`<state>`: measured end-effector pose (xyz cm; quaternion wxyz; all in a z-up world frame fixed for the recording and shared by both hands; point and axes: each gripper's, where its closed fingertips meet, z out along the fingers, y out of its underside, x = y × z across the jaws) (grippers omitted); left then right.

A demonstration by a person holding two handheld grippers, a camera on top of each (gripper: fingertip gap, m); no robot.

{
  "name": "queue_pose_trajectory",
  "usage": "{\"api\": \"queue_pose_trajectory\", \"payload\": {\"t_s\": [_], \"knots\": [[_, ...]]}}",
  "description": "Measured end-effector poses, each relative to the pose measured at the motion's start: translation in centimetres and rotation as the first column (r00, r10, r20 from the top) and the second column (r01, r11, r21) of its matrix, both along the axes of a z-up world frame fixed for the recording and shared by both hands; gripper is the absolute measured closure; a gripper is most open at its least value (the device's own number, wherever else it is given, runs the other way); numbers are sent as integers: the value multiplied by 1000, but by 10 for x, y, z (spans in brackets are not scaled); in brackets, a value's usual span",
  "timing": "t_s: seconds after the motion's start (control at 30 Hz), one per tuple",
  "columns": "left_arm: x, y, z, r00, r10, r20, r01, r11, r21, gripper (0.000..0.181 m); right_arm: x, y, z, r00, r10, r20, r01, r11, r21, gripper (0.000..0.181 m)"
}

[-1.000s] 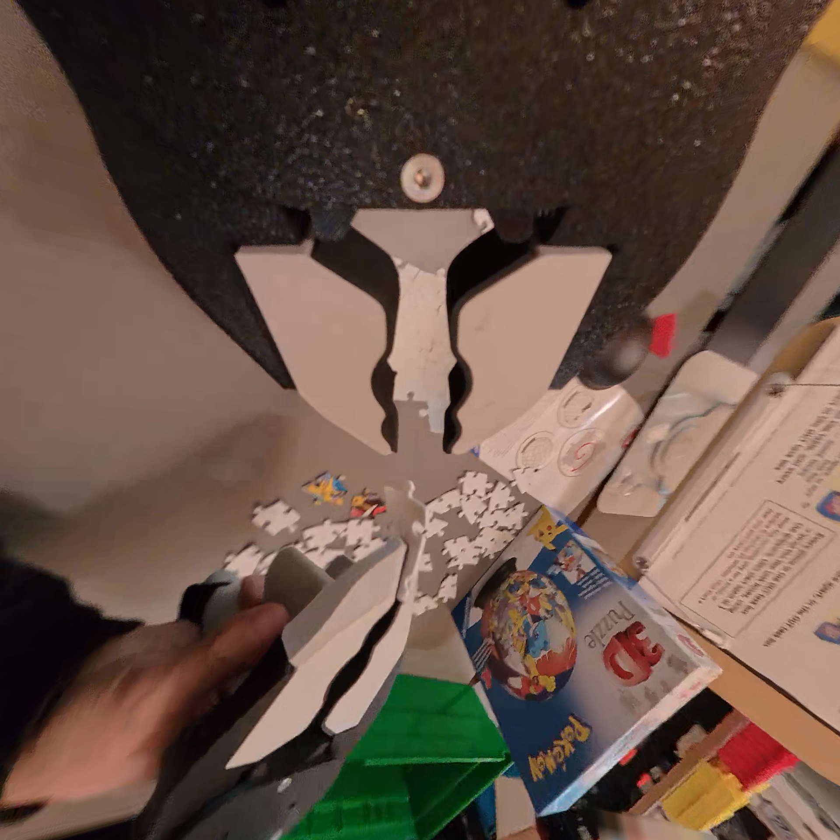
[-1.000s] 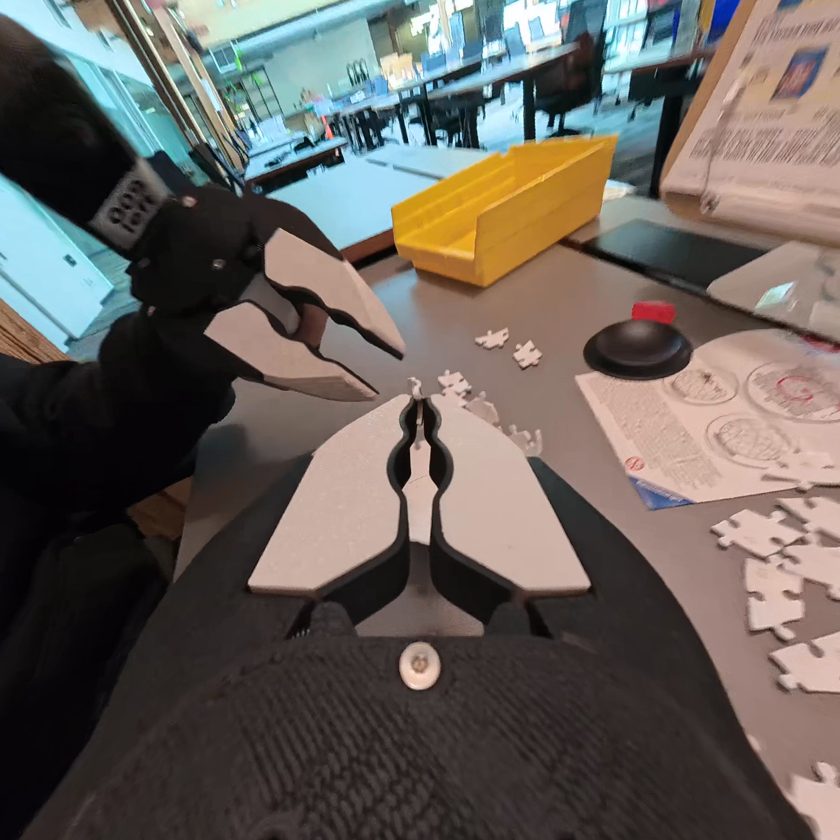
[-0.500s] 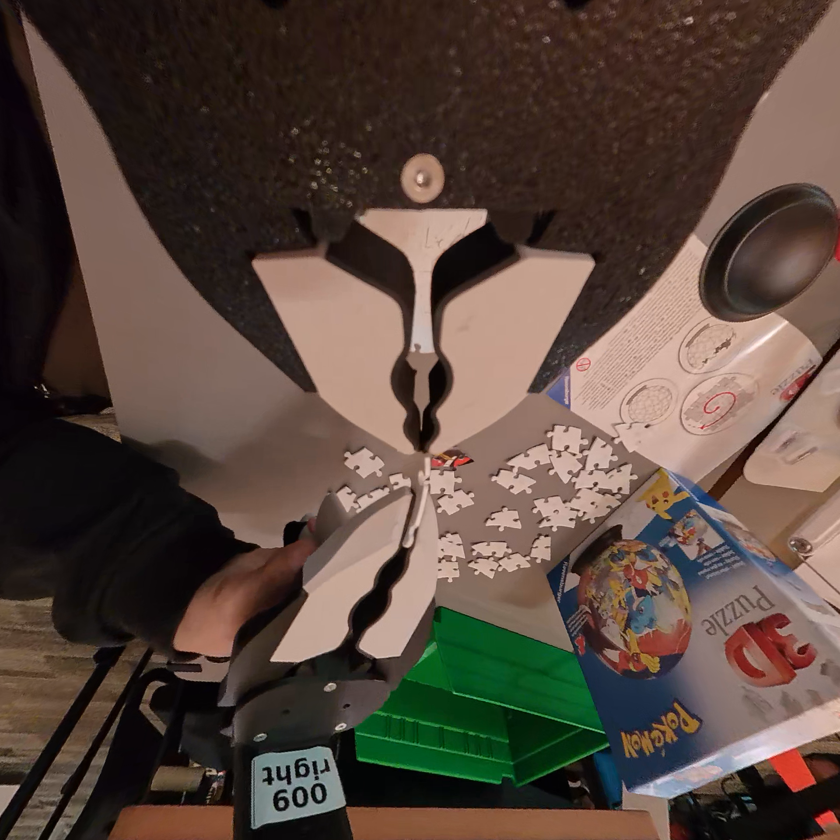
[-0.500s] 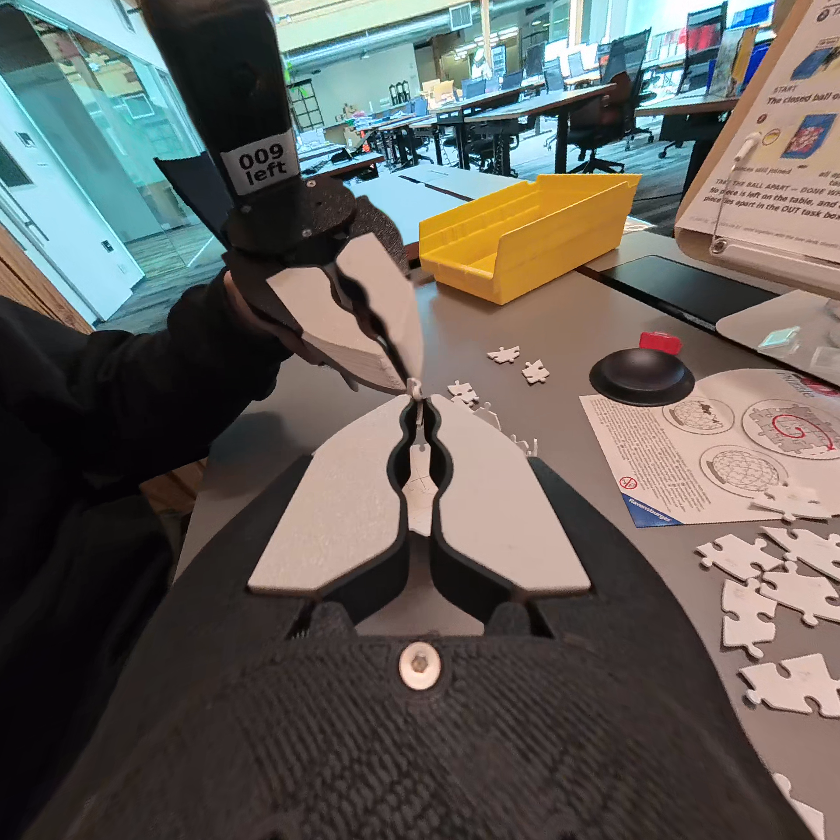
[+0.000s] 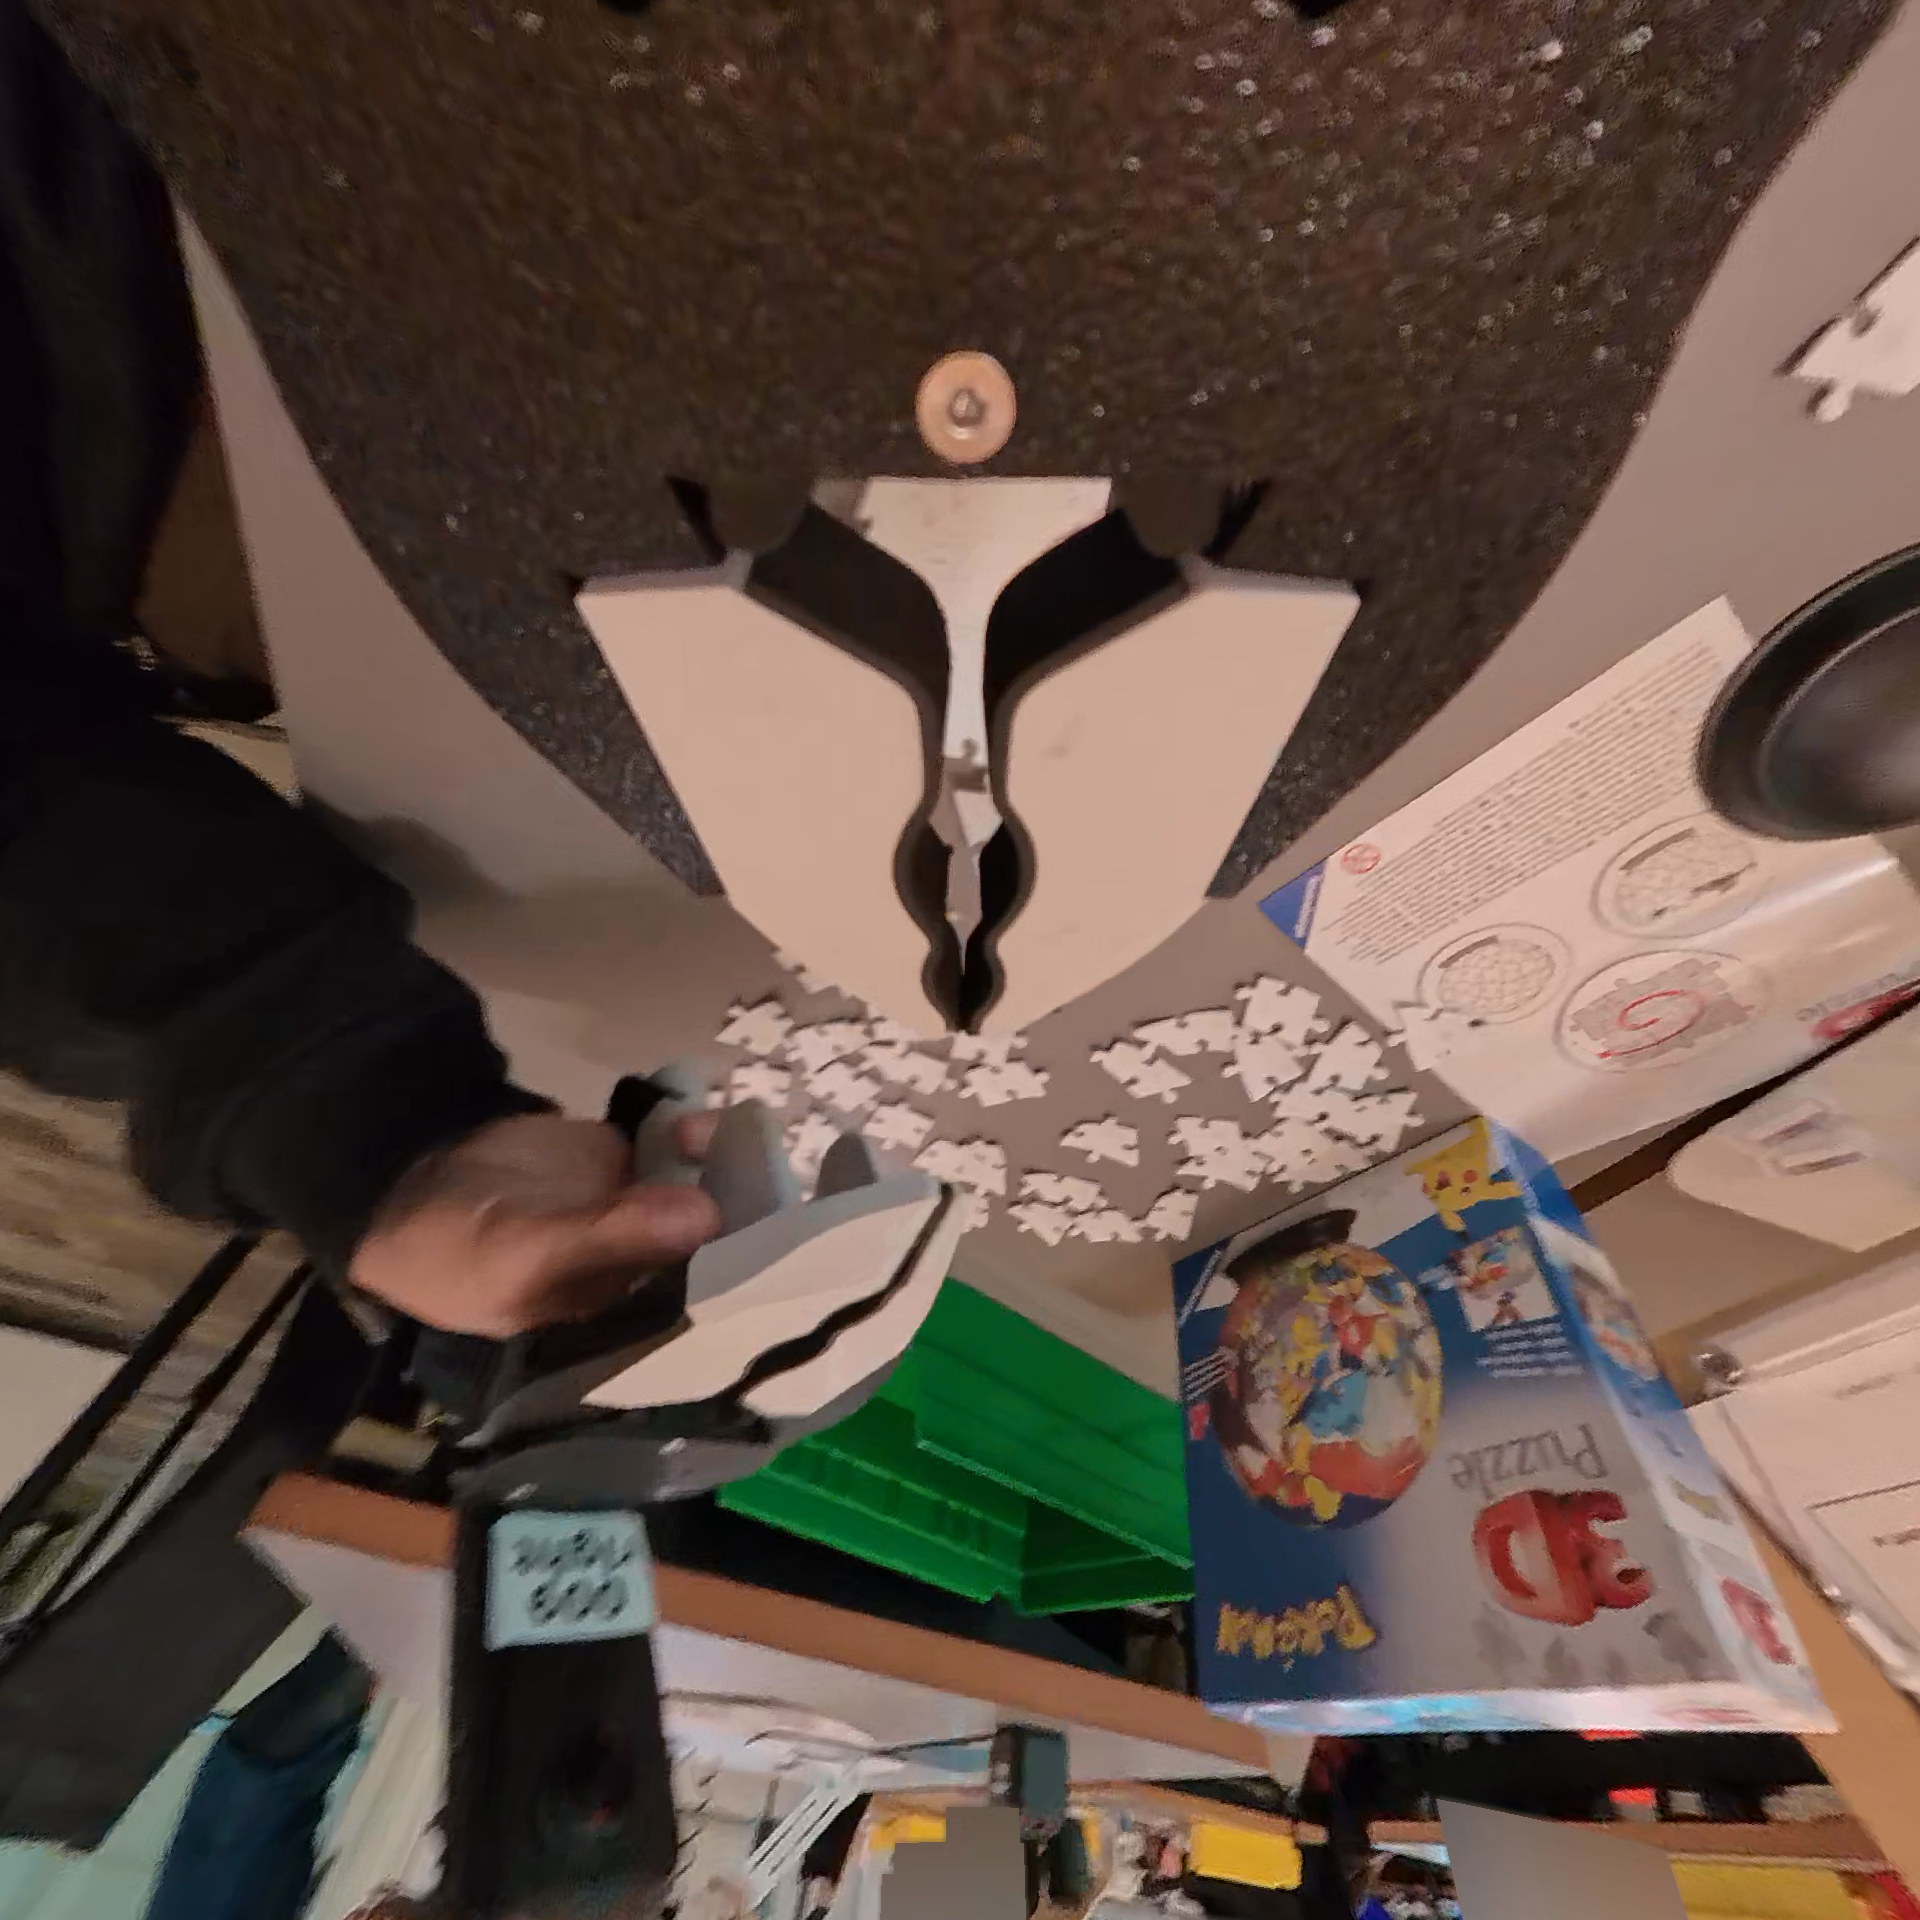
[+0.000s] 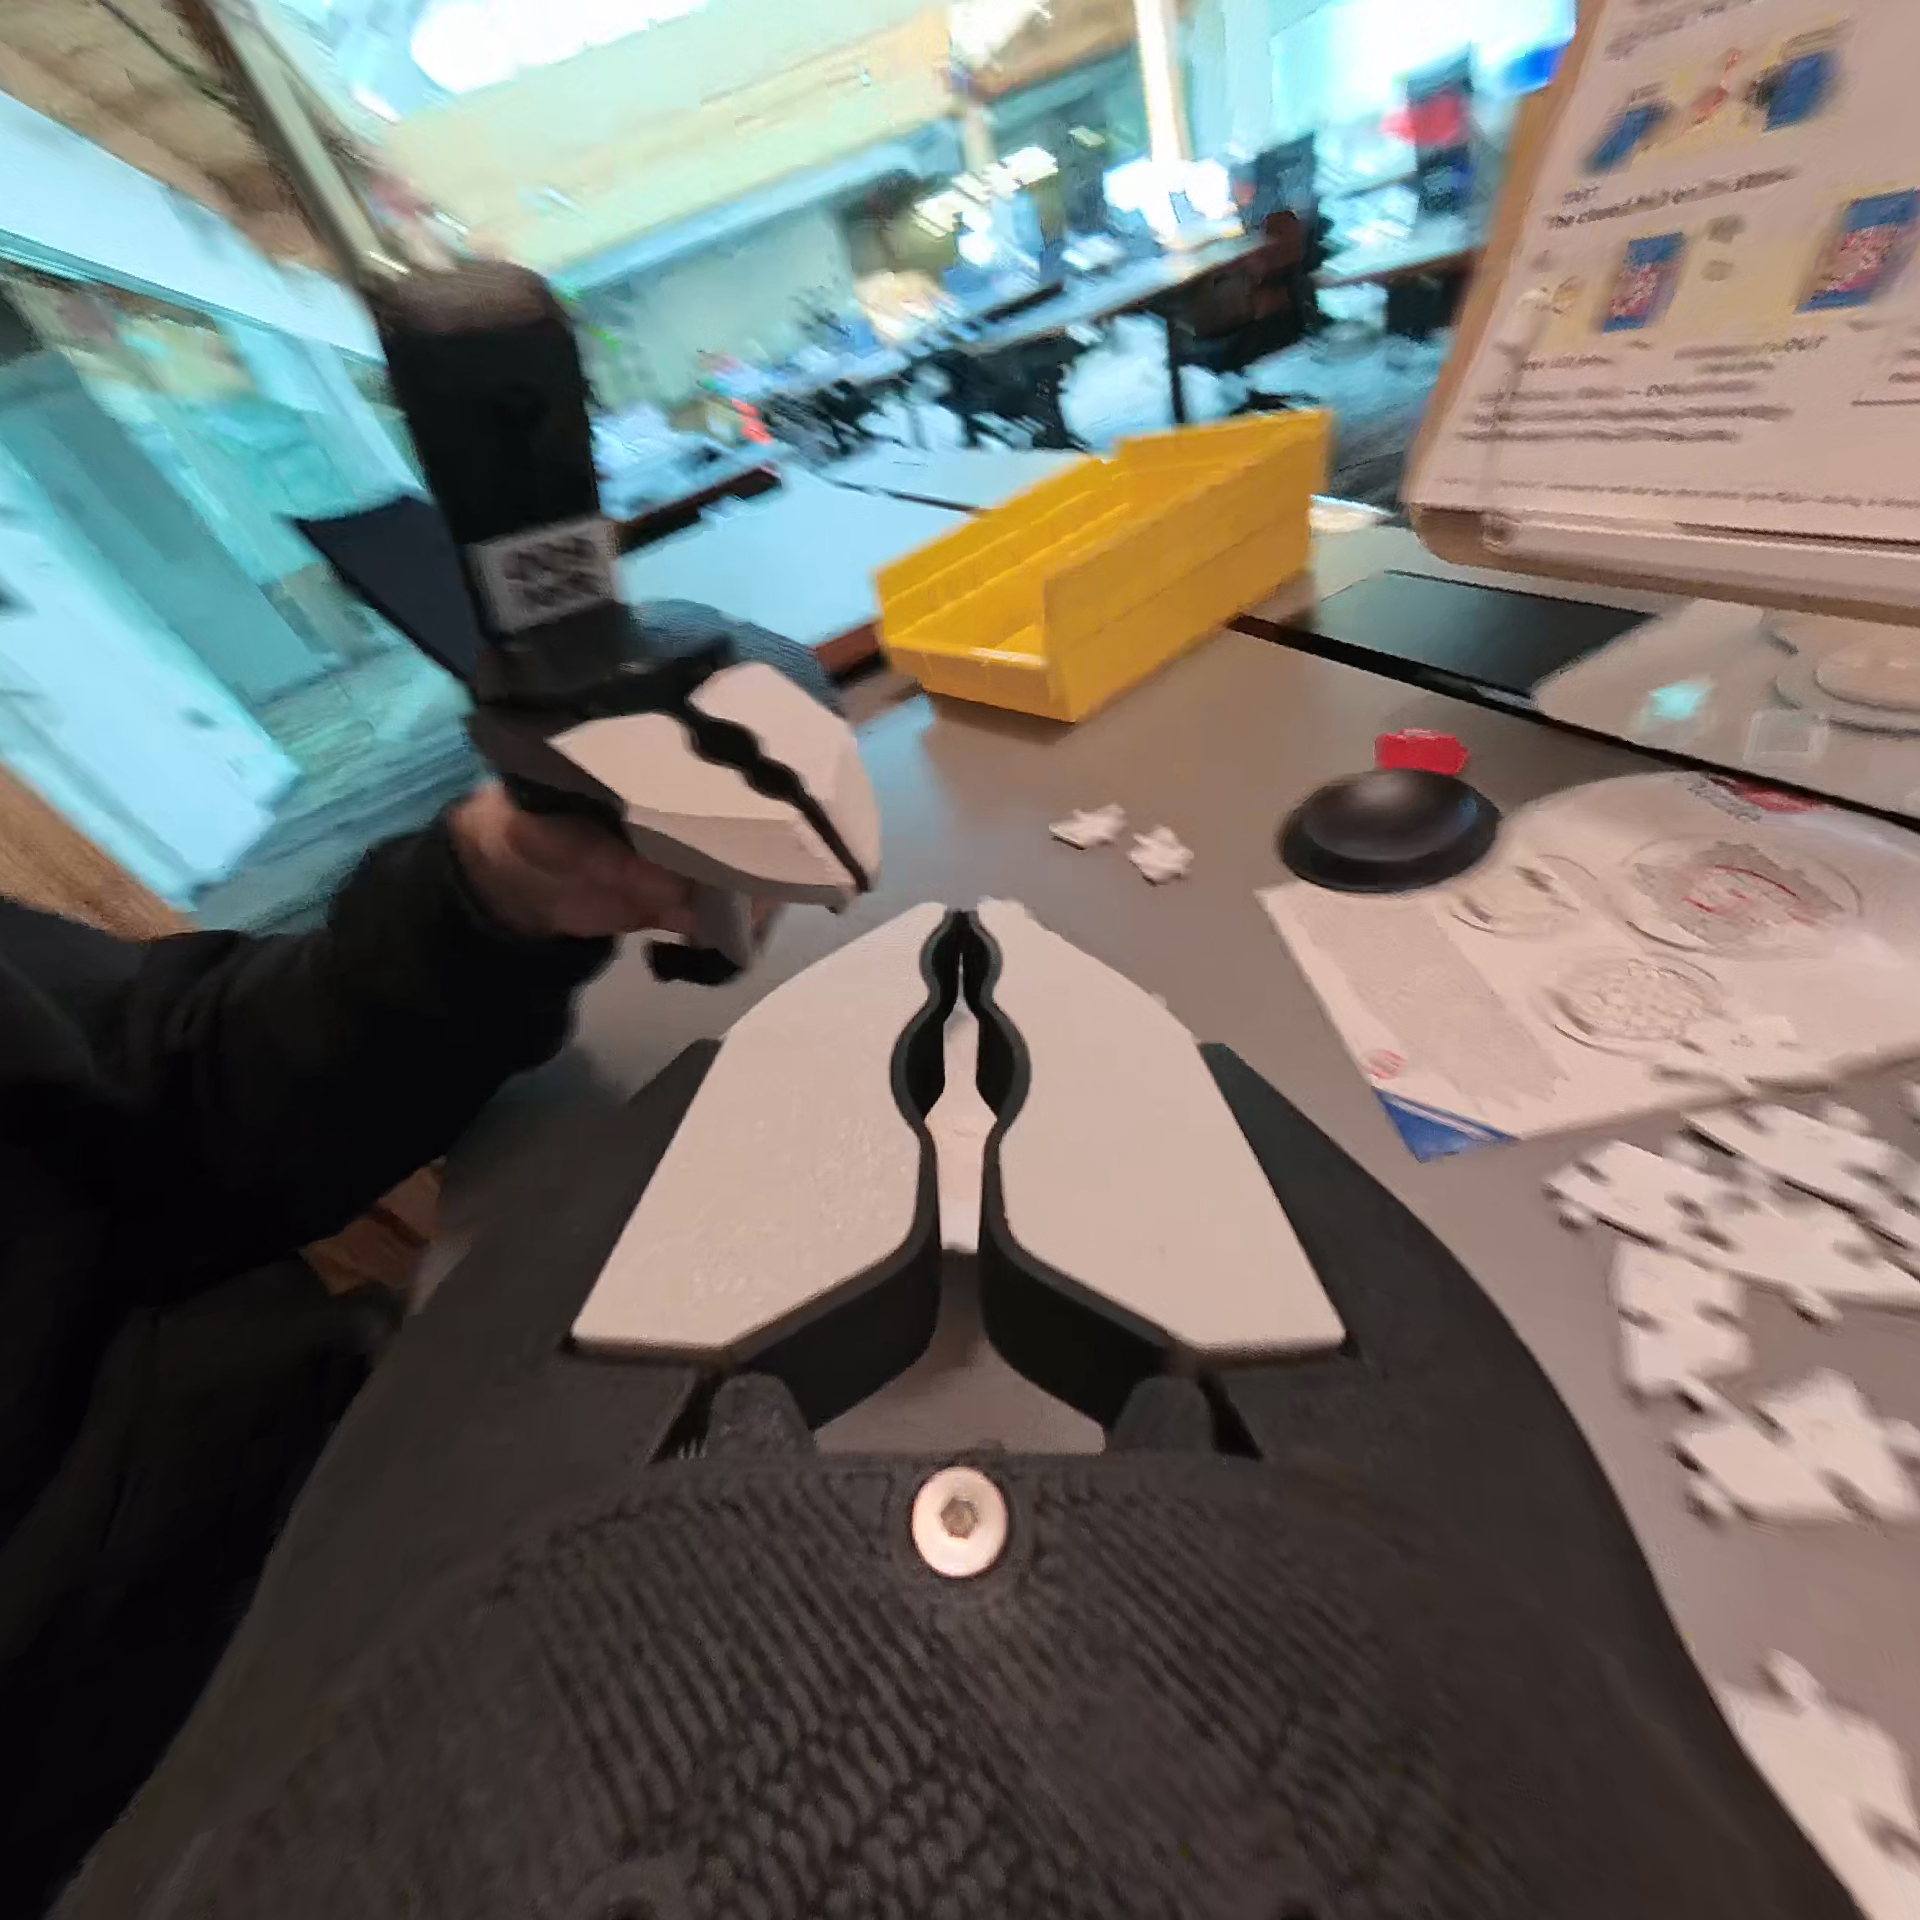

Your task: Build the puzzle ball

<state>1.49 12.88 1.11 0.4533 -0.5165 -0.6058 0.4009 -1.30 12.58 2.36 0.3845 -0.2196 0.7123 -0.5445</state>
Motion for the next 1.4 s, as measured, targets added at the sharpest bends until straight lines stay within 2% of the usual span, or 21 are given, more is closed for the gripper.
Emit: {"api": "queue_pose_trajectory", "payload": {"t_s": [0.07,0.13,0.2,0.23,0.27,0.37,0.4,0.47,0.53,0.6,0.7,0.83,0.9,0.97,1.07,1.17,1.2,1.3,1.37,1.4], "knots": [[3,-3,-3,999,16,30,-15,999,-40,181,-14,-3,-7,993,-54,-100,56,998,9,181],[7,-4,-2,999,22,46,-19,998,-62,181,-20,5,-17,990,-22,-142,31,997,65,181],[13,-6,-4,996,35,84,-27,996,-88,181,-25,13,-44,973,47,-225,-9,986,166,176],[15,-8,-6,994,44,100,-34,994,-100,181,-30,12,-60,957,39,-288,23,978,209,165],[17,-9,-7,992,56,109,-44,993,-110,181,-36,8,-79,932,29,-362,64,968,242,155],[21,-9,-10,991,71,113,-59,993,-106,181,-43,-4,-124,816,56,-575,106,964,243,139],[22,-7,-14,990,66,125,-53,994,-98,180,-38,-6,-133,781,86,-619,71,972,225,131],[26,-5,-23,983,65,169,-49,994,-98,178,-22,-11,-139,719,137,-682,-61,989,134,135],[33,-5,-32,971,75,227,-48,991,-122,173,-17,-19,-140,648,109,-754,-137,990,26,132],[42,-6,-39,957,89,278,-46,986,-157,169,-18,-23,-141,552,131,-824,-235,972,-3,129],[55,-9,-42,945,117,306,-59,980,-191,167,-16,-21,-149,493,284,-822,-359,927,106,130],[62,-9,-40,955,114,275,-78,988,-137,167,-17,-25,-159,391,406,-826,-447,868,216,135],[65,-11,-41,956,121,266,-95,990,-107,167,-13,-23,-162,383,474,-793,-480,836,267,141],[67,-11,-44,955,116,272,-97,992,-84,167,-10,-19,-163,399,528,-750,-502,810,303,156],[71,-12,-49,953,117,280,-99,992,-79,167,-10,-18,-163,439,508,-741,-492,826,274,156],[71,-11,-51,954,115,276,-100,993,-69,166,-17,-17,-159,516,468,-717,-415,869,268,157],[69,-10,-50,956,111,270,-97,993,-65,166,-18,-15,-153,572,449,-687,-386,886,258,159],[58,-1,-39,971,88,221,-72,994,-83,167,-9,-6,-108,816,402,-416,-355,916,187,159],[47,5,-32,977,73,202,-50,992,-117,166,-2,4,-63,914,382,-138,-370,923,108,159],[41,7,-27,979,70,193,-43,989,-141,164,-1,8,-38,931,364,29,-366,929,61,159]]}}
